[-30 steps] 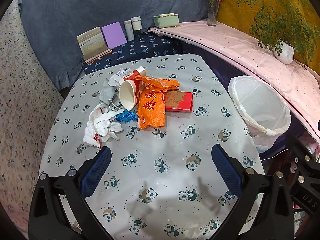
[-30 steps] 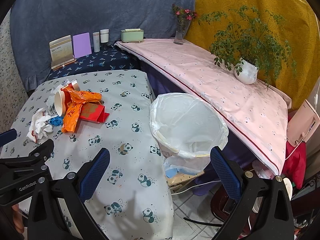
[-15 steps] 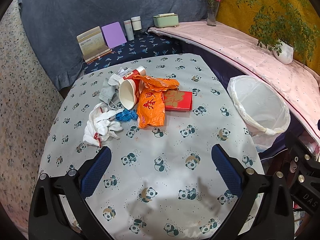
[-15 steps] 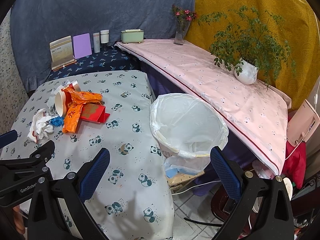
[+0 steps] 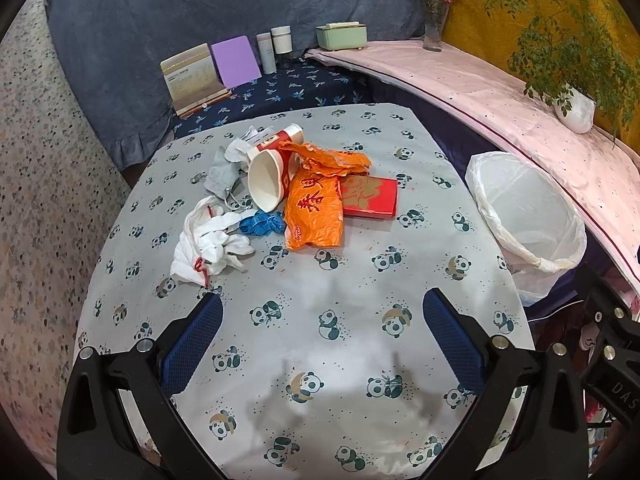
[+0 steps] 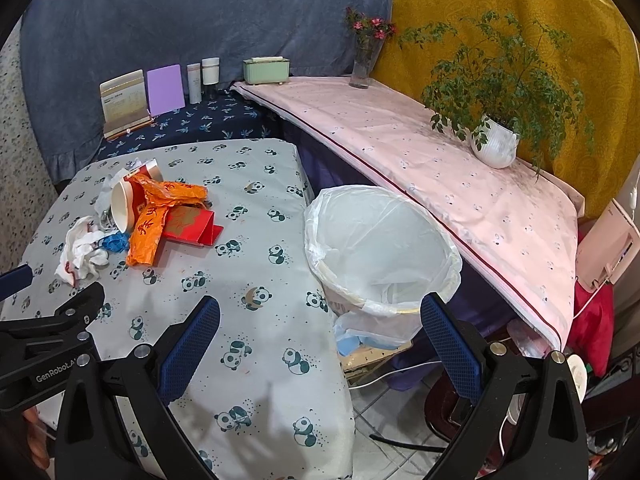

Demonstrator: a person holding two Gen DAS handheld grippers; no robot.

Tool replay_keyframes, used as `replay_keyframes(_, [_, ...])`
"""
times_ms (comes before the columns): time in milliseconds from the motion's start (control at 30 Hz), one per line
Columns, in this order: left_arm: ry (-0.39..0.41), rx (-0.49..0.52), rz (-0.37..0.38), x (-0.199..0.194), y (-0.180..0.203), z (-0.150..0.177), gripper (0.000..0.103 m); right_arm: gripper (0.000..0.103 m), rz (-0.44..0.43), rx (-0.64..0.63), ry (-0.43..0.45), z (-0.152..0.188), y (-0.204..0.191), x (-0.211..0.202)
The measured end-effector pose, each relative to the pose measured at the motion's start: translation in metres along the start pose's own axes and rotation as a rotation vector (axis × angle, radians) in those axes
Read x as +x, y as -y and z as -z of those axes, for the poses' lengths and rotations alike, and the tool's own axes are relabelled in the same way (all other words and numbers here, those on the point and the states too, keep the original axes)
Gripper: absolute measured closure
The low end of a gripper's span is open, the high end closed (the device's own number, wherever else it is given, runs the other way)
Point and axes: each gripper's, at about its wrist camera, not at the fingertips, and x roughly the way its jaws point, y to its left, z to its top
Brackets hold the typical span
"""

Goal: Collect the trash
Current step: 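Reach the right tool to the white tissues and close on them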

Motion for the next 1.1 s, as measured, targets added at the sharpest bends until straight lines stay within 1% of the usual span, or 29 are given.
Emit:
replay_keyframes(233, [-0.049, -0.068, -0.02, 0.021, -0.038, 0.005, 0.007, 0.007, -0.021, -0.026, -0.004, -0.005, -0.019, 0.006])
replay_keyframes(367, [-0.089, -0.116, -0.033, 0.043, -0.07, 0.009, 0.007, 0.007, -0.039, -0.024, -0.014, -0.008, -0.033, 0.016])
replay_keyframes(567, [-0.112, -0.179, -0.047, 0.075, -0.123, 0.007, 0.007, 0.007, -0.06, -0.03, -0.023, -0.015, -0.058, 0.032])
replay_keyframes(700, [-0.13, -0.218, -0.054, 0.096, -0.152, 0.003, 0.007, 0.007, -0.092, -0.038, -0.027, -0.023, -0.08, 0.046])
replay_keyframes(933, [-0.165, -0.271, -0.021, 0.129, -0.184, -0.006, 0.008, 0.007, -0.154, -0.071, -0.042, -0.035, -0.125, 0.074])
replay_keyframes(1033, [-0.18, -0.288, 0.005, 0.142, -0.194, -0.01, 0.013, 0.008, -0.184, -0.09, -0.048, -0.038, -0.147, 0.084])
replay_keyframes(1100, [-0.196, -0.294, 0.03, 0.152, -0.198, -0.011, 0.019, 0.008, -0.195, -0.11, -0.05, -0.039, -0.161, 0.089])
